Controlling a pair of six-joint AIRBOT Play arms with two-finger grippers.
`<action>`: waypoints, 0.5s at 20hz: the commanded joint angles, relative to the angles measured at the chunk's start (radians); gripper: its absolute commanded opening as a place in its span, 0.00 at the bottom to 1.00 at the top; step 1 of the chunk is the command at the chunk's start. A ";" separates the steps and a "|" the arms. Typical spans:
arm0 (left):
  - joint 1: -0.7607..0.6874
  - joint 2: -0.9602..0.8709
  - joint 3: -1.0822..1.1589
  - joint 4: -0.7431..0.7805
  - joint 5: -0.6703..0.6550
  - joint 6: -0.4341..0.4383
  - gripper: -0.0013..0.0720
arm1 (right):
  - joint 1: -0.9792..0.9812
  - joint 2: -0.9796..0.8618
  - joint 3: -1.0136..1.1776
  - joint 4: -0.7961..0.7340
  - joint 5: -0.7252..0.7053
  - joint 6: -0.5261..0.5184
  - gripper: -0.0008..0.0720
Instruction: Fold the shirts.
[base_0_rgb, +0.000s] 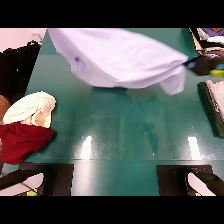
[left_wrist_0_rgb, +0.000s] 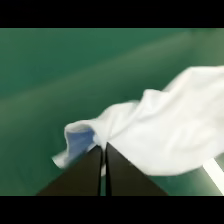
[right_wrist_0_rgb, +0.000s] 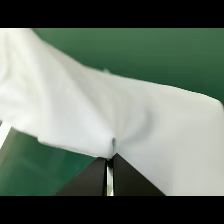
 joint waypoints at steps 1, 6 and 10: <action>0.000 0.218 0.000 0.004 0.137 0.002 0.05 | -0.084 0.113 0.142 0.000 0.076 0.001 0.03; 0.000 0.373 0.015 0.002 0.223 0.008 0.04 | -0.212 0.174 0.272 0.000 0.201 0.003 0.03; 0.000 0.328 0.042 0.006 0.151 0.009 0.04 | -0.230 0.141 0.245 0.001 0.328 0.083 0.03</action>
